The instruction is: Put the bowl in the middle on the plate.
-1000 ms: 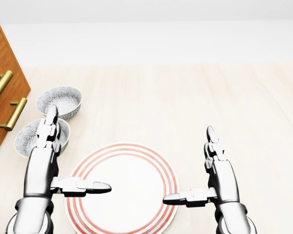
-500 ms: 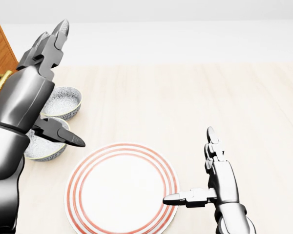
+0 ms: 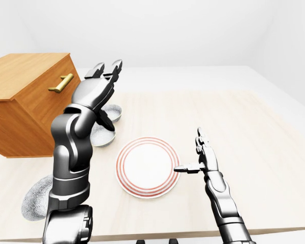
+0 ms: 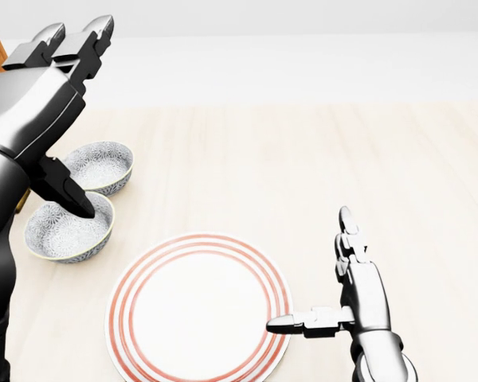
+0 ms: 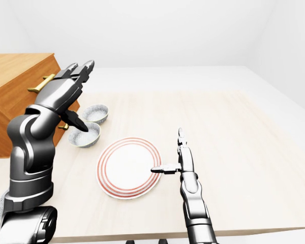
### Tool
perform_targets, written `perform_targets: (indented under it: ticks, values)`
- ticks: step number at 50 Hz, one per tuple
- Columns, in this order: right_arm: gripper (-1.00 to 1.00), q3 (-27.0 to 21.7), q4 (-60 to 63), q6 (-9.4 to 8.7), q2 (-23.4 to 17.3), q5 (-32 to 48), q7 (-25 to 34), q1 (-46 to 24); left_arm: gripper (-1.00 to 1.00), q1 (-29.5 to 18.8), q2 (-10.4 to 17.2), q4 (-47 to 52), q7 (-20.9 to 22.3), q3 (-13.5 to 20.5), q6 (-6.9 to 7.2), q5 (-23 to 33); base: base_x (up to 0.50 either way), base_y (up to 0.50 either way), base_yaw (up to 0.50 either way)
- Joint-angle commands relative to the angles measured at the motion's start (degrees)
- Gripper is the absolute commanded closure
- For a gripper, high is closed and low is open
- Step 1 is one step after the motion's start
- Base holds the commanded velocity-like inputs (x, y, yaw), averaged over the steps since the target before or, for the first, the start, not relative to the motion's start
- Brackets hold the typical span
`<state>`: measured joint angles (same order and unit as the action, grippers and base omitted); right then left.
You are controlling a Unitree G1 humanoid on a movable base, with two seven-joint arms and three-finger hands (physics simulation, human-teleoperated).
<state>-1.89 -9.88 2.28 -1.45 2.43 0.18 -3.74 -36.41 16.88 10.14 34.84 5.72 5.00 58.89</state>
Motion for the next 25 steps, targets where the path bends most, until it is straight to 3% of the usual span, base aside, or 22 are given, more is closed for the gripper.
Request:
perform_targets:
  ticks: [1,3,7,17,22,25]
  values:
    - [-1.00,0.0,0.7,-0.39,0.0,0.0,-0.2,0.1,-1.00,-1.5,0.2,-0.2,4.7,0.1,0.00,3.7,0.00,0.00,0.00]
    - [-1.00,0.1,1.1,-0.73,0.1,0.0,-0.2,0.2,-1.00,-1.3,0.2,-0.4,5.2,0.1,0.00,4.0,0.00,0.00,0.00]
    - [-1.00,-0.3,-0.4,0.45,-0.2,-0.1,-0.3,-0.3,-1.00,-0.6,-0.3,-0.3,5.2,0.0,0.00,4.5,0.00,0.00,0.00]
    - [-1.00,-1.2,1.1,-1.03,-0.2,-1.0,-1.3,-0.5,-1.00,0.8,-0.9,-1.0,4.4,0.1,0.00,3.8,0.00,0.00,0.00]
    - [-1.00,-1.6,3.6,-6.78,0.2,-2.0,-3.6,-1.5,-1.00,0.7,-0.6,-1.4,4.2,0.1,0.00,3.6,0.00,0.00,0.00]
    - [-1.00,-1.7,5.5,-7.28,-0.1,-2.6,-4.0,-1.6,-1.00,0.9,-0.7,-1.9,3.8,0.0,0.00,3.6,0.00,0.00,0.00]
